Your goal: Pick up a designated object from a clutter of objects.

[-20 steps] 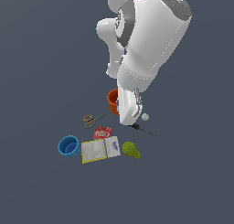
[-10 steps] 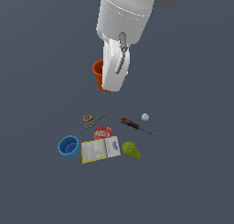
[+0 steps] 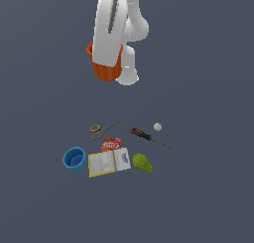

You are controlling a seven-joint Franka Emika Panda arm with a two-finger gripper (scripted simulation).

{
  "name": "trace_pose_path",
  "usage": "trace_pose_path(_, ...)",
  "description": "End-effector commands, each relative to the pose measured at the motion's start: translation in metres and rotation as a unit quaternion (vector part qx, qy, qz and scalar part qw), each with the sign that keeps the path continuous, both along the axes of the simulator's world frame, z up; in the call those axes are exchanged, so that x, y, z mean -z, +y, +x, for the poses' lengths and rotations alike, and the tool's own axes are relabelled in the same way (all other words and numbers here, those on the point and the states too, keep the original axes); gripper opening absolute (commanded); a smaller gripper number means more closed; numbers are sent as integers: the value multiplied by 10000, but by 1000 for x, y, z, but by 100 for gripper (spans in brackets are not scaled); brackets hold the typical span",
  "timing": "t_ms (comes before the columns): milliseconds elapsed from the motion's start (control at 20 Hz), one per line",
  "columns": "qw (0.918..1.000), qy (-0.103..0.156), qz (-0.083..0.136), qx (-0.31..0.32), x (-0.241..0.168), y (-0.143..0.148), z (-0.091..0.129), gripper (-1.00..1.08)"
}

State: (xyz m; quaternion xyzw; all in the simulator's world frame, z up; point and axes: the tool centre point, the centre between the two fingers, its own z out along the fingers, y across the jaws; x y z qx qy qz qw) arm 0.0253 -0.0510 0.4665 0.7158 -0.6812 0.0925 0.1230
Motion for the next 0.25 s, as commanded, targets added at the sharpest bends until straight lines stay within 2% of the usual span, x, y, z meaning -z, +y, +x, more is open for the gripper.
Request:
trace_pose_path(0,10000,-1,-3,-3,-8,-2,0,-100)
trace_pose_path(200,10000,-1,-6,-3,-12,-3,0,-100)
